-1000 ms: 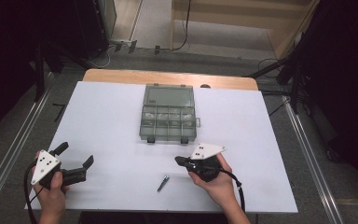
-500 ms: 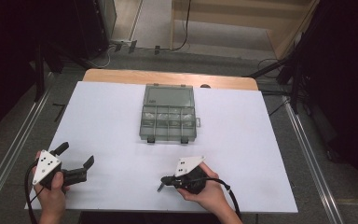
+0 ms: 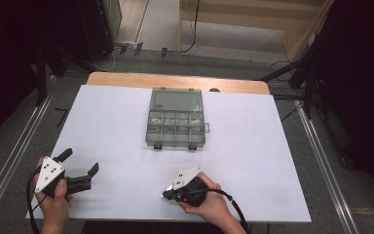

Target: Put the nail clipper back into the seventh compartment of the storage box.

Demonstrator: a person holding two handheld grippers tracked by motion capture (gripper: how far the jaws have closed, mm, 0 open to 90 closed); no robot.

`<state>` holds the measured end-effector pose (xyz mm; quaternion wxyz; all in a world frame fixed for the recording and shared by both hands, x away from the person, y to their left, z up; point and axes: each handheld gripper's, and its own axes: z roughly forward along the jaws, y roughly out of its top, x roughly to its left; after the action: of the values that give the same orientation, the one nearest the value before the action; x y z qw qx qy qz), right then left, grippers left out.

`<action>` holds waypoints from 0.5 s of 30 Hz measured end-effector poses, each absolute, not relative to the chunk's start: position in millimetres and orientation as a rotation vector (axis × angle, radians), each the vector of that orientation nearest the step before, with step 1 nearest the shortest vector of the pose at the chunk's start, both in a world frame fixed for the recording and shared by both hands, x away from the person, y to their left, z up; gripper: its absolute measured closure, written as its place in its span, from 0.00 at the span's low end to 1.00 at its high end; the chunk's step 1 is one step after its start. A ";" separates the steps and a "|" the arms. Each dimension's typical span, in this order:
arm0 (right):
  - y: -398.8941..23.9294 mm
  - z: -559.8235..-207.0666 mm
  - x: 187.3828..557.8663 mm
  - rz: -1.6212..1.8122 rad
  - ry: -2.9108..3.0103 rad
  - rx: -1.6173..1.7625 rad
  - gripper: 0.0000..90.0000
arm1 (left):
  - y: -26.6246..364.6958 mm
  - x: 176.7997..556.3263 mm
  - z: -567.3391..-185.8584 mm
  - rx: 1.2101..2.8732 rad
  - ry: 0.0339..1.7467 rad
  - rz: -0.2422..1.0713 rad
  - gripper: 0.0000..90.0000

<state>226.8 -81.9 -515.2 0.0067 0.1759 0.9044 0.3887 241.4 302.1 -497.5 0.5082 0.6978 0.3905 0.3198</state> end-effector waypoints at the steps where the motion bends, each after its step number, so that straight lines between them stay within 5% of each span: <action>1: -81.9 -515.2 226.8 1.216 2.829 0.550 1.00 | 302.1 241.4 -497.4 1.685 0.940 0.772 0.00; 15: -89.5 -506.6 236.0 1.322 2.708 0.767 1.00 | 302.0 241.0 -497.5 1.683 0.941 0.773 0.00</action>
<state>236.0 -89.5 -506.6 0.0159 0.2466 0.8708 0.4250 241.0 302.0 -497.5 0.5073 0.6982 0.3903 0.3208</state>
